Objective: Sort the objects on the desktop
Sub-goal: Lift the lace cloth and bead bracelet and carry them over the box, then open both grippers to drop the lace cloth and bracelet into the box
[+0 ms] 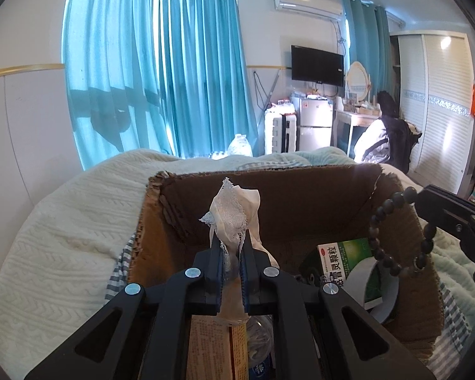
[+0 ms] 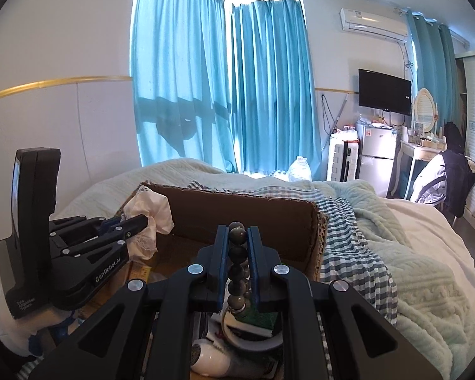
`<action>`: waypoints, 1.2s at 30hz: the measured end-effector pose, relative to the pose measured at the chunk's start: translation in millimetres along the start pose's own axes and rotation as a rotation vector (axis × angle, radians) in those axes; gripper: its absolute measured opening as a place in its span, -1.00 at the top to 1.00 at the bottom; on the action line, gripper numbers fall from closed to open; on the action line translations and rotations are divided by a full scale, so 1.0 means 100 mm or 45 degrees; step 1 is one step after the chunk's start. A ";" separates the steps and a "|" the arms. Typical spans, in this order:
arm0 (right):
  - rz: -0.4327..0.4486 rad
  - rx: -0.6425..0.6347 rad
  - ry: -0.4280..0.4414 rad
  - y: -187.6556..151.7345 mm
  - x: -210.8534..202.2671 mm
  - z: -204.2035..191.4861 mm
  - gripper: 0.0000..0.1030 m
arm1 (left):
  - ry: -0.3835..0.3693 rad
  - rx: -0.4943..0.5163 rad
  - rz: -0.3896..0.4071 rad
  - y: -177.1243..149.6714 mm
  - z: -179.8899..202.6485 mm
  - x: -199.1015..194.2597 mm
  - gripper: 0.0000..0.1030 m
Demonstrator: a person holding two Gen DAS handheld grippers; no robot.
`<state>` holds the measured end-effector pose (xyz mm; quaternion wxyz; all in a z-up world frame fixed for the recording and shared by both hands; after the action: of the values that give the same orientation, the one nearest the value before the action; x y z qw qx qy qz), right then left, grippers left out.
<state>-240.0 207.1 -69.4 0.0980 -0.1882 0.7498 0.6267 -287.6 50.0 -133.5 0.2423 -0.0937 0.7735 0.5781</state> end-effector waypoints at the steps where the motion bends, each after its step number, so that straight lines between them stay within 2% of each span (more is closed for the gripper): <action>1: -0.010 -0.003 0.003 -0.01 0.05 0.00 0.78 | 0.002 0.003 -0.007 -0.02 0.01 0.03 0.84; 4: -0.018 0.007 -0.004 -0.10 0.16 0.04 0.78 | 0.032 -0.003 -0.023 -0.06 0.00 0.10 0.76; 6: -0.050 0.004 -0.013 -0.20 0.23 0.05 0.77 | 0.020 -0.020 -0.021 -0.06 -0.01 0.09 0.57; 7: -0.050 -0.008 -0.026 -0.21 0.24 0.05 0.71 | 0.025 -0.025 -0.016 -0.06 -0.01 0.08 0.29; 8: -0.047 -0.022 -0.047 -0.23 0.24 0.06 0.38 | 0.033 -0.032 -0.008 -0.05 -0.03 0.06 -0.10; 9: -0.042 -0.029 -0.059 -0.24 0.23 0.06 -0.09 | 0.045 -0.043 0.007 -0.04 -0.04 0.03 -0.25; 10: -0.017 -0.030 -0.069 -0.25 0.20 0.07 -0.27 | 0.057 -0.052 0.021 -0.04 -0.05 0.01 -0.40; 11: 0.016 -0.014 -0.073 -0.23 0.15 0.09 -0.36 | 0.068 -0.061 0.035 -0.03 -0.06 -0.03 -0.43; 12: 0.019 0.001 -0.067 -0.23 0.13 0.10 -0.36 | 0.073 -0.065 0.036 -0.03 -0.07 -0.04 -0.46; 14: 0.025 0.022 -0.062 -0.23 0.09 0.11 -0.37 | 0.091 -0.066 0.031 -0.05 -0.08 -0.07 -0.69; 16: 0.050 0.019 -0.095 -0.22 0.04 0.12 -0.49 | 0.138 -0.062 0.040 -0.06 -0.11 -0.14 -0.75; 18: 0.084 0.017 -0.105 -0.23 -0.03 0.11 -0.72 | 0.148 -0.072 0.034 -0.05 -0.16 -0.20 -0.76; 21: 0.094 0.025 -0.078 -0.22 -0.09 0.06 -0.78 | 0.174 -0.103 0.052 -0.06 -0.26 -0.33 -1.00; 27: 0.126 0.036 -0.050 -0.20 -0.31 -0.06 -0.91 | 0.234 -0.086 0.067 -0.10 -0.35 -0.59 -1.00; 36: 0.176 0.061 -0.079 -0.23 -0.72 -0.09 -0.97 | 0.277 -0.054 0.140 -0.22 -0.28 -1.06 -1.00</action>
<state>-164.3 206.3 -60.2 0.0823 -0.1141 0.7724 0.6193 -194.0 2.0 -94.9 0.1227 -0.1184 0.7867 0.5933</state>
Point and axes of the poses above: each gripper's, at about its wrist camera, not at the fingertips, and x roughly the way its jaws point, z to its right, y to its top, the point moved 5 cm from there along x, roughly the way its jaws point, and after that the axes turned 10 degrees about x, right-handed, at the moved point
